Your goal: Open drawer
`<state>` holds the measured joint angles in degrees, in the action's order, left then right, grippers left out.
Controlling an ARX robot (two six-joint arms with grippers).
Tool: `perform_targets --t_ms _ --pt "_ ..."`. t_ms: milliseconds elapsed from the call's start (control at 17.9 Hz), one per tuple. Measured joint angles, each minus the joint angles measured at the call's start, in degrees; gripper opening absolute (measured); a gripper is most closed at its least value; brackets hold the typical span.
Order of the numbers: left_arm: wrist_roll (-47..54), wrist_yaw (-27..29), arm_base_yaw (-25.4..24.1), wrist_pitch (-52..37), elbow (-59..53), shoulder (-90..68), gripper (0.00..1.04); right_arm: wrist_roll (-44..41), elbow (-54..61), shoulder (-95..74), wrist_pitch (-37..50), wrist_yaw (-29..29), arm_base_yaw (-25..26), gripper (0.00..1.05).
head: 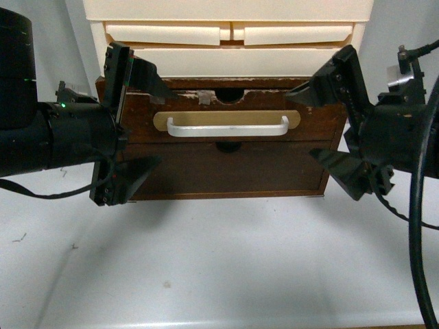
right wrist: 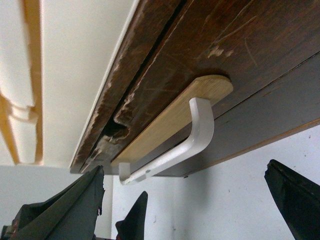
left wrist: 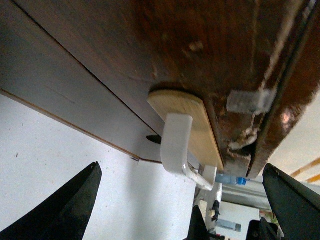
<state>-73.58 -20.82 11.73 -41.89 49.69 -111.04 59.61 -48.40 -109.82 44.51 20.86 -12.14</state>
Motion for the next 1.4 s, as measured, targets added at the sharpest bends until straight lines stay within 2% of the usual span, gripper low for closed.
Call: perform_targets --t_ms 336,728,784,1120,1232,1288,1400 --pt "-1.05 -0.24 0.83 0.46 4.13 -3.43 0.98 0.92 -8.48 -6.14 -5.92 -5.51 -1.68 0.98" --pt "-1.4 -0.83 2.73 -0.02 3.82 -5.09 0.98 0.96 -11.23 -9.29 -9.46 -8.87 -2.19 0.98" --pt "-1.05 -0.92 2.67 0.37 3.82 -5.62 0.97 0.96 -11.58 -9.64 -9.55 -9.07 -2.32 0.95" --pt "0.04 -2.62 1.25 1.64 6.54 -7.13 0.43 0.52 -14.67 -10.25 -11.34 -9.29 -3.65 0.43" --pt "-0.17 -2.82 1.25 0.61 6.47 -6.97 0.29 0.52 -14.88 -10.25 -10.6 -9.31 -4.02 0.26" --pt "-0.26 -2.84 1.25 0.2 6.05 -6.58 0.21 1.77 -14.8 -10.16 -10.54 -9.46 -4.22 0.19" --pt "-2.69 -3.19 1.11 -1.29 4.79 -6.32 0.16 4.0 -13.79 -9.79 -9.75 -9.33 -4.35 0.17"
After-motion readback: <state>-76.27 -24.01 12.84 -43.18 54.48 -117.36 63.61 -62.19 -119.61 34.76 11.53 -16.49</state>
